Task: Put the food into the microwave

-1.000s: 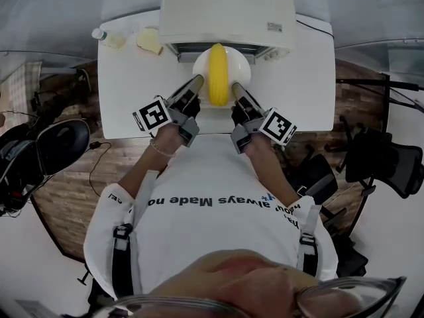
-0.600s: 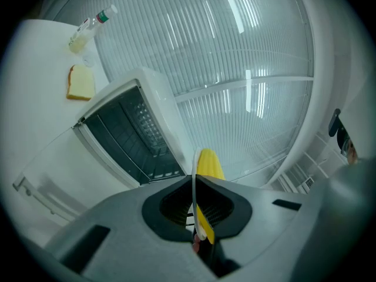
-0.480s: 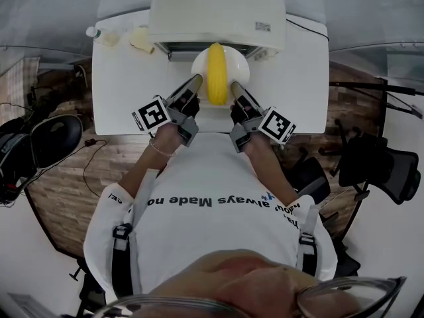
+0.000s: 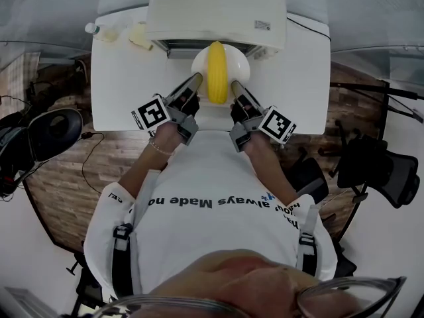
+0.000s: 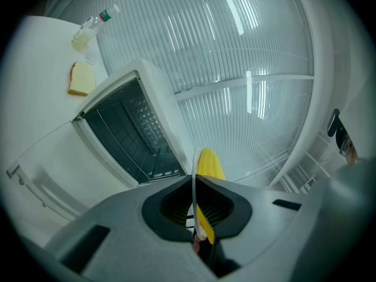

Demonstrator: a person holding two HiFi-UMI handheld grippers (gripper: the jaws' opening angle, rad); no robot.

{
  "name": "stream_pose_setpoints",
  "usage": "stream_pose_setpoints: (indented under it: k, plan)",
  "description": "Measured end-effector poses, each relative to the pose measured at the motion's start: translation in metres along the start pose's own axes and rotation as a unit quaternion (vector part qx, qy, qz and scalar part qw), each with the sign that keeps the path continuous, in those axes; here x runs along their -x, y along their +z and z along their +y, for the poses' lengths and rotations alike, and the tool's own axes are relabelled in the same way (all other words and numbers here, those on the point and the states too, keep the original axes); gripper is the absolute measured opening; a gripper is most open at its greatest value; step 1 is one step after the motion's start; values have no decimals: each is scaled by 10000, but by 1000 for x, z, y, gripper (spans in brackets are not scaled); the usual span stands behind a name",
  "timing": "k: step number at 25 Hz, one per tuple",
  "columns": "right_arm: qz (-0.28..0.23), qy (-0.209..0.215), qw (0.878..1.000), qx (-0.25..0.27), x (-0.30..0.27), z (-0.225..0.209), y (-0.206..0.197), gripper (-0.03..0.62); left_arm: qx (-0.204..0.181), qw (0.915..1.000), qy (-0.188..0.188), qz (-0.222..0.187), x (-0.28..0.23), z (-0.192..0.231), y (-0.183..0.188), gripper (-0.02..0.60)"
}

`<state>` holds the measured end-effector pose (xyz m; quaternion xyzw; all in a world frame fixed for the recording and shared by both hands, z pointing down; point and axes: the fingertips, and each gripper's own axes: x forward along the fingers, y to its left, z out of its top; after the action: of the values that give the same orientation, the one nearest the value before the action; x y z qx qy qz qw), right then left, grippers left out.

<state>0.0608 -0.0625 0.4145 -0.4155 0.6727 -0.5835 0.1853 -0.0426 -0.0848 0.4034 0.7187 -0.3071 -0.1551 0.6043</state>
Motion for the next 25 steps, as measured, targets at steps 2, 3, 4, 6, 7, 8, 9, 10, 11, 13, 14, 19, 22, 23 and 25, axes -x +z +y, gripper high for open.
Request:
stream_pose_setpoints:
  k: [2,3,4,6,7,8,9,10,11,13,14,19,22,23,25]
  plan:
    - [23,-25,10000,-33,0,-3,-1,26,77,10000,2,-3,-1,2,-1,17]
    - [37,-42,10000,-47,0,-6,-2,26,62,10000,29,10,-1,5,-2,17]
    - [53,-60,10000,-56,-1,-8,-3,26,29,10000,73,29,-1,8,-3,17]
    - [87,-96,9999,-74,-1,-14,-5,26,14,9999,141,64,0,15,-5,17]
    - [105,-117,9998,-85,-1,-16,-6,26,-6,9998,154,86,0,18,-6,17]
    - [123,-140,9998,-97,-1,-19,-8,26,8,9998,164,103,0,21,-7,17]
    - [138,-159,9997,-111,-1,-22,-9,26,39,9998,179,119,0,23,-9,17]
    - [150,-175,9996,-130,-1,-25,-10,26,42,9997,206,141,0,26,-10,17]
    - [159,-187,9996,-149,-1,-27,-12,26,55,9996,234,159,0,29,-12,17]
    - [167,-205,9995,-143,-1,-32,-14,26,91,9994,273,189,0,34,-14,17]
    - [172,-207,9996,-115,-1,-34,-14,26,99,9994,279,203,0,36,-15,17]
    - [190,-211,9996,-56,-7,-46,-16,26,102,9990,308,298,-5,51,-16,17]
    - [194,-266,9994,-86,-9,-55,-18,26,-19,9988,335,363,-6,60,-16,17]
    - [186,-295,9993,-131,-10,-58,-20,26,-21,9987,343,369,-7,63,-16,17]
    - [174,-319,9991,-196,-12,-64,-22,26,-5,9986,366,376,-8,68,-16,17]
